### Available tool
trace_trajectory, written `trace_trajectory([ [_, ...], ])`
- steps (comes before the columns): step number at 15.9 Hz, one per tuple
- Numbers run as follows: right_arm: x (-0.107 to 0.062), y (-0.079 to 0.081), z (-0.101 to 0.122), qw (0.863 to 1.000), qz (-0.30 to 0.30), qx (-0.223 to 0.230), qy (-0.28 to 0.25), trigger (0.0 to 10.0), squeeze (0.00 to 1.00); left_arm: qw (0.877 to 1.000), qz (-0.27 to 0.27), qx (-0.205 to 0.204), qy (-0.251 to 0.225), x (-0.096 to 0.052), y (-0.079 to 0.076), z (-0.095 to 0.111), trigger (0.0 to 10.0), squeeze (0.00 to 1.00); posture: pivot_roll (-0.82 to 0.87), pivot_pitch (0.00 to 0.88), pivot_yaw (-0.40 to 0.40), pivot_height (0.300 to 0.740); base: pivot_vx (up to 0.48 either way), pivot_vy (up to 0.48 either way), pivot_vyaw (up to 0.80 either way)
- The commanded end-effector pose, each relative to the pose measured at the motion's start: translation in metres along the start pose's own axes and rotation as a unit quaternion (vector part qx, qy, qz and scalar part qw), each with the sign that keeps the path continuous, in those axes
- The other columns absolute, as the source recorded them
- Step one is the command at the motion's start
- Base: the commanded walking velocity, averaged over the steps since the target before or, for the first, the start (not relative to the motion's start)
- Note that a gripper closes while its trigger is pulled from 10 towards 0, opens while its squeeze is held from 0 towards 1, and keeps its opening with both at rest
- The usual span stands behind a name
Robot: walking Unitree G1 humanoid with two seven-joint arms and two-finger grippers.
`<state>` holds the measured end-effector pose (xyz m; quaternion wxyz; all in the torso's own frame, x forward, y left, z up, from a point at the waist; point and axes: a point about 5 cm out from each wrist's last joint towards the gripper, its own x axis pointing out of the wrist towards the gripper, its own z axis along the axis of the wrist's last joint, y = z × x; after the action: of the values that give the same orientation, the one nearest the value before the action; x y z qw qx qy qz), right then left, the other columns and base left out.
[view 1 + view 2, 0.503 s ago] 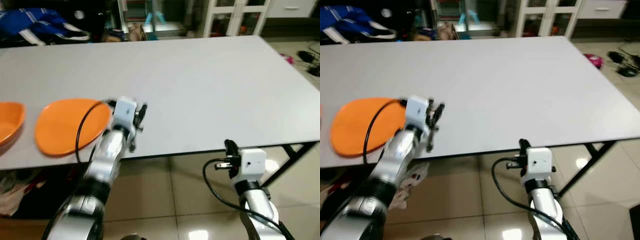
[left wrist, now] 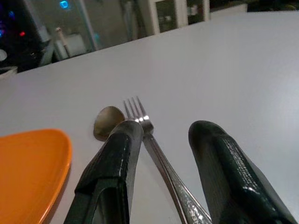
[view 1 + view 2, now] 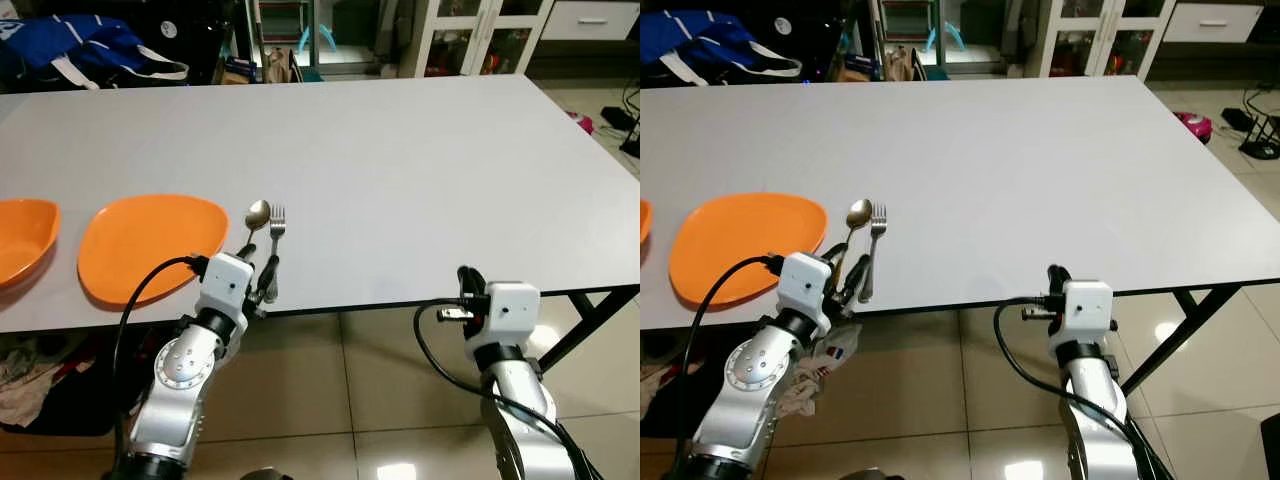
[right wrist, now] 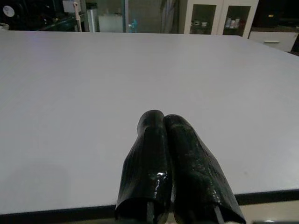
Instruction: Setting the table
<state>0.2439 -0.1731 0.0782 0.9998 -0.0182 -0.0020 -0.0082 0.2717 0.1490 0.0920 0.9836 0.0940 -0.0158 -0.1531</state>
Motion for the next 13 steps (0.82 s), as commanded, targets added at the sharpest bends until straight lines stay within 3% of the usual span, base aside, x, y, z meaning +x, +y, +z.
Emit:
trace_trajectory([
  [1,0.002,-0.001,0.0,1.0,0.001,0.007,-0.004,10.0,0.0,1.0,0.021,-0.009,0.0,0.002,0.001,0.008,10.0,0.0,-0.02,0.0,0.024,0.74,0.0,0.0,0.0],
  [2,0.003,-0.002,0.0,1.0,0.001,0.01,-0.004,10.0,0.0,0.999,0.033,-0.032,0.01,0.005,0.0,0.008,10.0,0.0,-0.02,0.0,0.024,0.74,0.0,0.0,0.0],
  [5,0.006,-0.003,0.0,1.0,0.001,0.014,-0.004,10.0,0.0,0.999,0.029,-0.039,0.017,0.014,-0.005,0.01,10.0,0.0,-0.03,0.0,0.031,0.74,-0.179,0.267,0.15],
  [6,0.007,-0.001,0.0,1.0,0.005,0.004,-0.003,10.0,0.0,0.999,0.026,-0.038,0.019,0.016,-0.006,0.011,10.0,0.0,-0.03,0.0,0.034,0.74,0.0,0.42,0.73],
  [13,0.004,0.0,-0.004,1.0,-0.001,0.007,-0.001,10.0,0.0,0.999,0.023,-0.022,0.044,0.026,-0.003,0.008,10.0,0.0,-0.04,0.0,0.042,0.74,0.0,0.441,0.0],
])
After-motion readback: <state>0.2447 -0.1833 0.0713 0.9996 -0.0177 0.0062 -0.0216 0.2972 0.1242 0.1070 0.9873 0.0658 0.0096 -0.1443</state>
